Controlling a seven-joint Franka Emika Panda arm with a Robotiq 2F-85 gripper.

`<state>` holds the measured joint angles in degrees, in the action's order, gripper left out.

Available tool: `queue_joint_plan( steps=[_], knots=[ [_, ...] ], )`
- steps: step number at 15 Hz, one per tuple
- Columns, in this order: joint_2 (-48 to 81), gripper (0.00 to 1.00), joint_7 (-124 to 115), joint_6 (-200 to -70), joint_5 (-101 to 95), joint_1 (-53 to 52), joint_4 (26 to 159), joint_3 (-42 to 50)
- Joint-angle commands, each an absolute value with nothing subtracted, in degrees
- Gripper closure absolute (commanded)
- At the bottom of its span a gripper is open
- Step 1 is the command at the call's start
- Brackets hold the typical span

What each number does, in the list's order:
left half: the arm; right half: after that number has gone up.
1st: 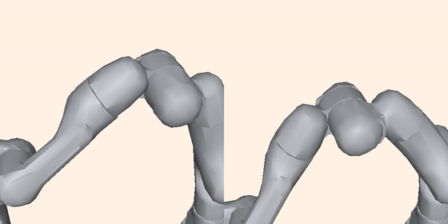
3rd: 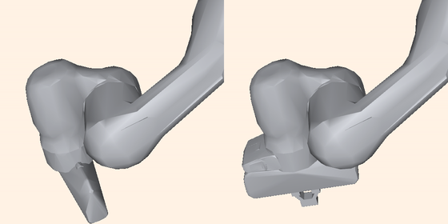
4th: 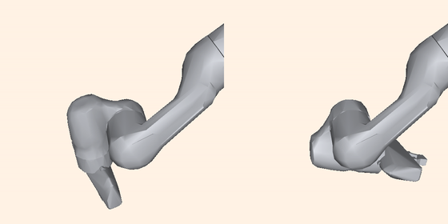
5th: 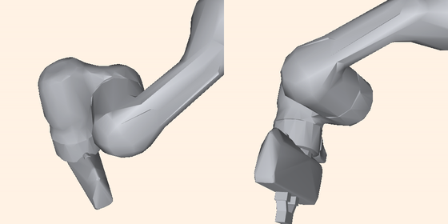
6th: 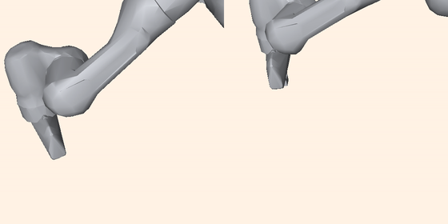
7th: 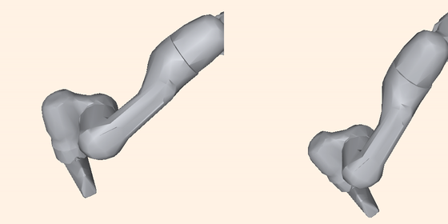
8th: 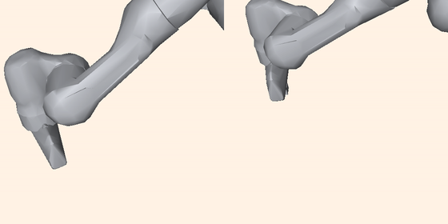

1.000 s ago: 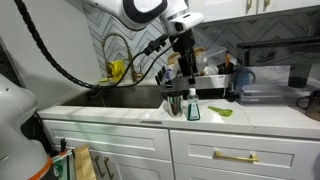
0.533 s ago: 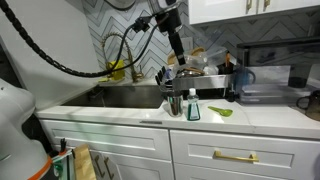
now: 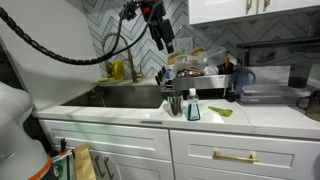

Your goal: Pick up the container with a white lid from the silver cup and put it on the kitchen counter

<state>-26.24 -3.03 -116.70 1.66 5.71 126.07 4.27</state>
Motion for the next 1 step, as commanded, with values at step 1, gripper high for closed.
queue_joint_plan(
  steps=[1],
  knots=[
    [-26.2, 0.0, -2.7, -116.5, 1.6, 5.5, 125.9, 4.4]
  ],
)
